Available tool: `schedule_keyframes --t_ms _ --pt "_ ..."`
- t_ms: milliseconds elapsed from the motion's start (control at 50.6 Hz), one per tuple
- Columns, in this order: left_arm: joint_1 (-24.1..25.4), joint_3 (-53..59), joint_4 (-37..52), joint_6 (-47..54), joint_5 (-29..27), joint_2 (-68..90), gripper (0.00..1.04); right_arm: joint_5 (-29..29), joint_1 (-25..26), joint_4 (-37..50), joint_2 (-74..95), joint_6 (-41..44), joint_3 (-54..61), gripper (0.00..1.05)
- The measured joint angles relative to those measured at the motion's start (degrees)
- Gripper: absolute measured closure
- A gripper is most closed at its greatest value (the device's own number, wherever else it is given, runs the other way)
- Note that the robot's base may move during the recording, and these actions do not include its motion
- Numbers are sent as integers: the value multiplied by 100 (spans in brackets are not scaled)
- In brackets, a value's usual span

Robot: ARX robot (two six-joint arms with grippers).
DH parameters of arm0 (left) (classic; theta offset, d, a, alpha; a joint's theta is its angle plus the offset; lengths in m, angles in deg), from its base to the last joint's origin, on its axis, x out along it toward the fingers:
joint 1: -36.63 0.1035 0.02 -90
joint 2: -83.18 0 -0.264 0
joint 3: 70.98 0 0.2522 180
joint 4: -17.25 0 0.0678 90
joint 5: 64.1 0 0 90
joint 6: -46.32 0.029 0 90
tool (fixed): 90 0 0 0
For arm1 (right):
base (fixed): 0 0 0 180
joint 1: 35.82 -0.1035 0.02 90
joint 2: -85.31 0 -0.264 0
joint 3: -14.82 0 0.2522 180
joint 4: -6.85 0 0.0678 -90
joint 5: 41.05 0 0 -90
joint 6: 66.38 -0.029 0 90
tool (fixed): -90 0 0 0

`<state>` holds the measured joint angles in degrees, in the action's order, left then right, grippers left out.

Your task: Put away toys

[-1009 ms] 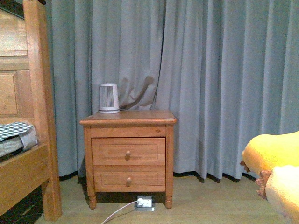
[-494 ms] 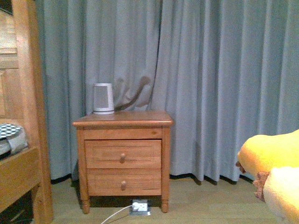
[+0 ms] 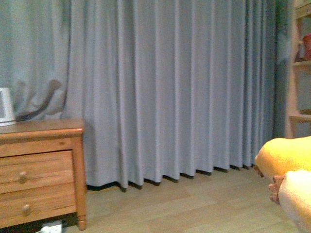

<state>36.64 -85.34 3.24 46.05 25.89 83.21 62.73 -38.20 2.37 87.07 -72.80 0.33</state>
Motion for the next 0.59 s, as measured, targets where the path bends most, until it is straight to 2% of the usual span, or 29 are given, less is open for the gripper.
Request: schedule_keyframes --t_ms 593 --pt "-2 0 0 0 0 0 6 -2 0 0 0 0 0 97"
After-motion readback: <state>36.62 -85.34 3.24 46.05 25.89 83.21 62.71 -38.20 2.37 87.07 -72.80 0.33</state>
